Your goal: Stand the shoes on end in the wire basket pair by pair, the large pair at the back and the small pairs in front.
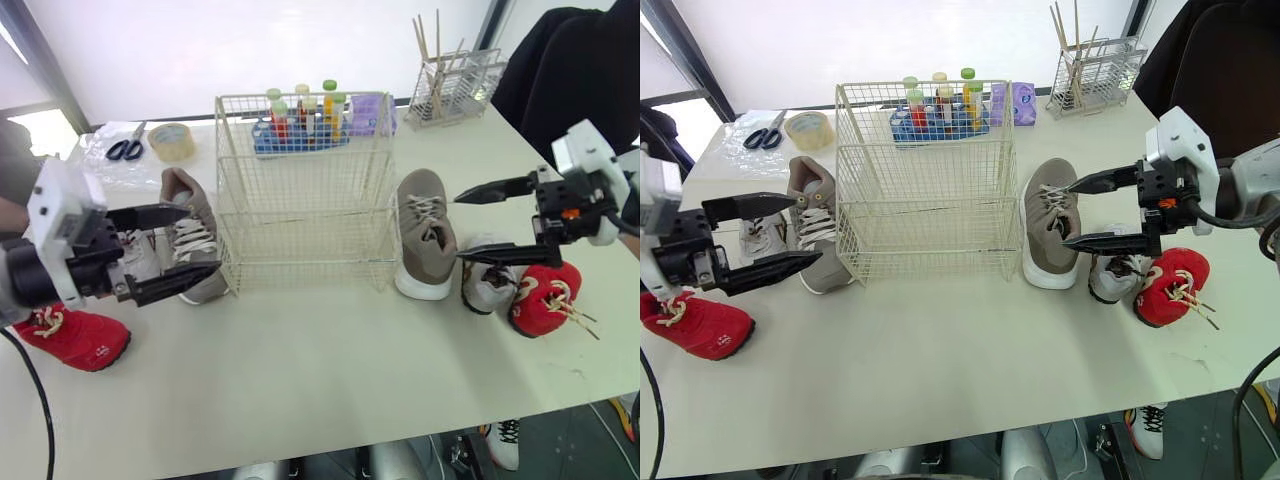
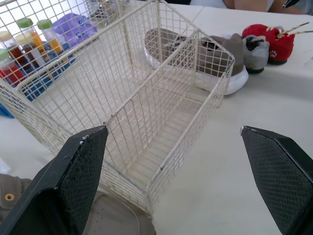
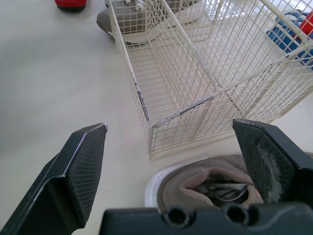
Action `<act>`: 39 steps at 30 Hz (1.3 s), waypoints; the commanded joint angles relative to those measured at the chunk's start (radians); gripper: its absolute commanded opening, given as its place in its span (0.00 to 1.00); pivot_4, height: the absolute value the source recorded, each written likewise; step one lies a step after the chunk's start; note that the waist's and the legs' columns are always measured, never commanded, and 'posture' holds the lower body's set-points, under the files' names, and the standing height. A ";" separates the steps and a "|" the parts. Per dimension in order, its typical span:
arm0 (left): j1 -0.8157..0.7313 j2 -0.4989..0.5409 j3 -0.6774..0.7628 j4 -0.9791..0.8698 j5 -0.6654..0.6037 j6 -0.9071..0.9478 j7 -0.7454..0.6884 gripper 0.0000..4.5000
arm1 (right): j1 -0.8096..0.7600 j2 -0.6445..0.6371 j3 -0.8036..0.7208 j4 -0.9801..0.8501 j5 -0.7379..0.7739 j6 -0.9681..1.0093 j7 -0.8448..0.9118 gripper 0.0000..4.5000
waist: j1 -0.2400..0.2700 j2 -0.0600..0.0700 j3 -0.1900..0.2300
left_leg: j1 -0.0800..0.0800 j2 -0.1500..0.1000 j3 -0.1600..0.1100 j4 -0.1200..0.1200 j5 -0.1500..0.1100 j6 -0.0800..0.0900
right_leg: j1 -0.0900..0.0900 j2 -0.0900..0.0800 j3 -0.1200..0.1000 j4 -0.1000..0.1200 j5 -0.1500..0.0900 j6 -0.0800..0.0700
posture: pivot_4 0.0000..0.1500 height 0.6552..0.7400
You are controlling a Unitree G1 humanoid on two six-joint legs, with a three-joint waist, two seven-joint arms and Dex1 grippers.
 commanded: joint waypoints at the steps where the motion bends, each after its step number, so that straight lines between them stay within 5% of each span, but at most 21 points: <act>1: 0.004 0.006 0.033 -0.002 0.015 -0.014 -0.008 1.00 | -0.009 -0.021 -0.039 -0.027 0.006 -0.006 -0.006 1.00 | 0.000 0.000 0.000 | 0.000 0.000 0.000 0.000 0.000 0.000 | 0.000 0.000 0.000 0.000 0.000 0.000 | 1.00 1.00; 30: 0.018 -0.041 0.015 0.017 0.060 -0.057 -0.052 1.00 | 0.025 -0.029 -0.059 -0.069 0.013 0.020 -0.036 1.00 | 0.000 0.000 0.000 | 0.000 0.000 0.000 0.000 0.000 0.000 | 0.000 0.000 0.000 0.000 0.000 0.000 | 1.00 1.00; 39: -0.030 -0.080 -0.088 0.030 0.083 -0.108 -0.050 1.00 | 0.062 -0.018 -0.005 -0.116 -0.071 0.030 -0.143 1.00 | 0.001 0.000 0.000 | 0.000 0.000 0.000 0.000 0.000 0.000 | 0.000 0.000 0.000 0.000 0.000 0.000 | 1.00 1.00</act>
